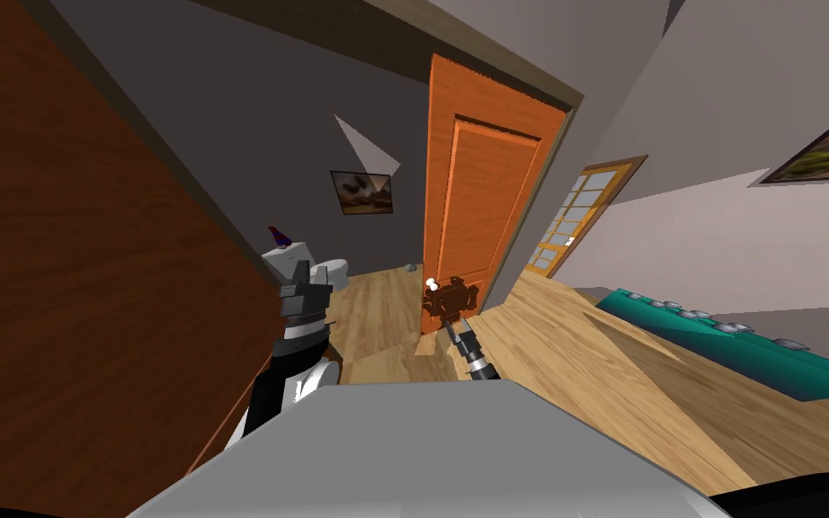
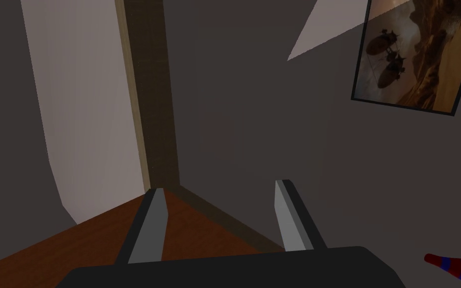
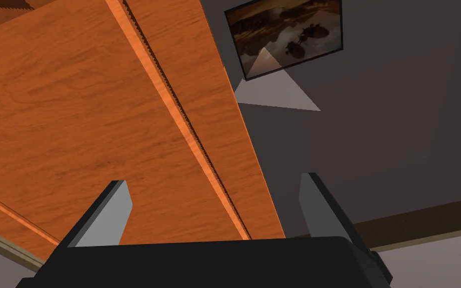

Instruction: Pull the door open

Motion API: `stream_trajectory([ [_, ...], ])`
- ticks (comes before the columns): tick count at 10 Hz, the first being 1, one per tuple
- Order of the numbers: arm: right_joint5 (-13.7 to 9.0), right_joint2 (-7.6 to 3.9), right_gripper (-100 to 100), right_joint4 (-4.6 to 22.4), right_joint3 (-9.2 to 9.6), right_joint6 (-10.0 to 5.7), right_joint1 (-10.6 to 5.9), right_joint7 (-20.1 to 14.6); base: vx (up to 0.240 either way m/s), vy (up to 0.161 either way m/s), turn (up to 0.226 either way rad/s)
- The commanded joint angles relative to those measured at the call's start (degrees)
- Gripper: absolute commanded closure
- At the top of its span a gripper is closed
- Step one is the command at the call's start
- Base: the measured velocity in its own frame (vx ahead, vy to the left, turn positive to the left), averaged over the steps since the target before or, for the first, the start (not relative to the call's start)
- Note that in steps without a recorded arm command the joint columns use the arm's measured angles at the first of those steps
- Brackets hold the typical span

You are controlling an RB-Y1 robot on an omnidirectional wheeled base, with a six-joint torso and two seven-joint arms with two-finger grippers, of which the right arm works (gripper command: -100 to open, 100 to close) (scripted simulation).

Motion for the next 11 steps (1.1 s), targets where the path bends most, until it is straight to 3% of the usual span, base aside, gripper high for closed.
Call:
stream_trajectory([
  [1, 0.7, 0.03, -100, 1.8, 0.01, -0.78, -0.08, 2.0, 0.142, 0.067, -0.028],
  [6, 2.9, 0.11, -100, 7.0, -0.01, -2.97, -0.19, 7.4, 0.130, 0.026, -0.026],
  [11, 5.3, 0.33, -100, 12.9, -0.04, -5.46, -0.32, 13.5, 0.195, -0.001, -0.048],
])
